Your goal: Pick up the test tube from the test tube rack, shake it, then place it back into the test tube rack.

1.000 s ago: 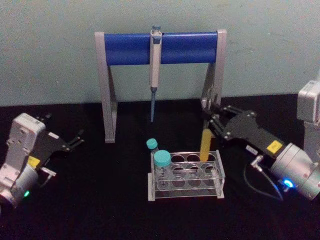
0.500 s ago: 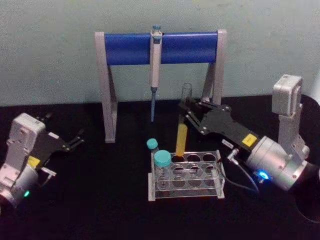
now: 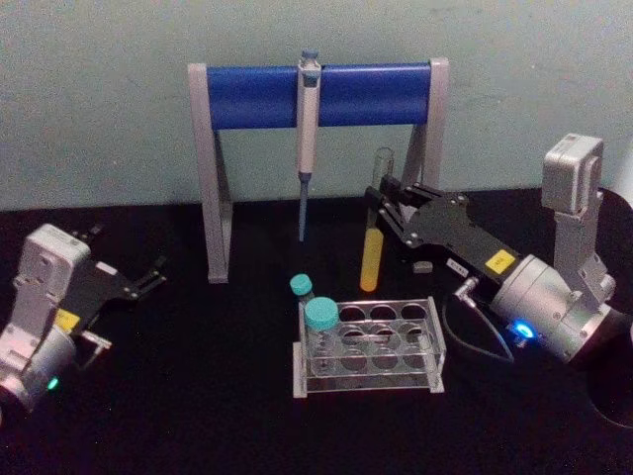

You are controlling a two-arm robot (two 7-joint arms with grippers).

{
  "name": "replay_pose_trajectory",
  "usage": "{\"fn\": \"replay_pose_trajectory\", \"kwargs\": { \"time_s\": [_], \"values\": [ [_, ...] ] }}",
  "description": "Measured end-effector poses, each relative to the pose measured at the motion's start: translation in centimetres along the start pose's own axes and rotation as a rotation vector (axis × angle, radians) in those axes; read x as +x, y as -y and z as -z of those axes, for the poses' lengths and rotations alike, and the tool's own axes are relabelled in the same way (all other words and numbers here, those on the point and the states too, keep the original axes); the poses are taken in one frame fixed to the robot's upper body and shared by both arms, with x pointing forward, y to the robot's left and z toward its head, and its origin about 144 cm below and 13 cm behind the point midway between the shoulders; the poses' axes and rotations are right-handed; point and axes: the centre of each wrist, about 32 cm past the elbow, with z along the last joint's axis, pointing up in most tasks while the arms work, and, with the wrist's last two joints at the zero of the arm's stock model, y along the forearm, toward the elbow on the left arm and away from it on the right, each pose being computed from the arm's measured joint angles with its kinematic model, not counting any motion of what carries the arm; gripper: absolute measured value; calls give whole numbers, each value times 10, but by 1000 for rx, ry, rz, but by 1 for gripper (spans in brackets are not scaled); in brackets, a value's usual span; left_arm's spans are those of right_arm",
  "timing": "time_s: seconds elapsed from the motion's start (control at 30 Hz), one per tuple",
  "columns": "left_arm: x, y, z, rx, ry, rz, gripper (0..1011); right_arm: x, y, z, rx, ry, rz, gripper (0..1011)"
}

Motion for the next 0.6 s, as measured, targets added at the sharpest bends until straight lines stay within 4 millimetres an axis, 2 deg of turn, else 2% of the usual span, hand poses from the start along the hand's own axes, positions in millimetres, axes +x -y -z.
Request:
{"fn": "replay_pose_trajectory", "kwargs": {
  "time_s": [0.6],
  "values": [
    [0, 0, 0, 0, 0, 0, 1001, -1, 5, -1, 1, 4, -14, 229]
  ]
}}
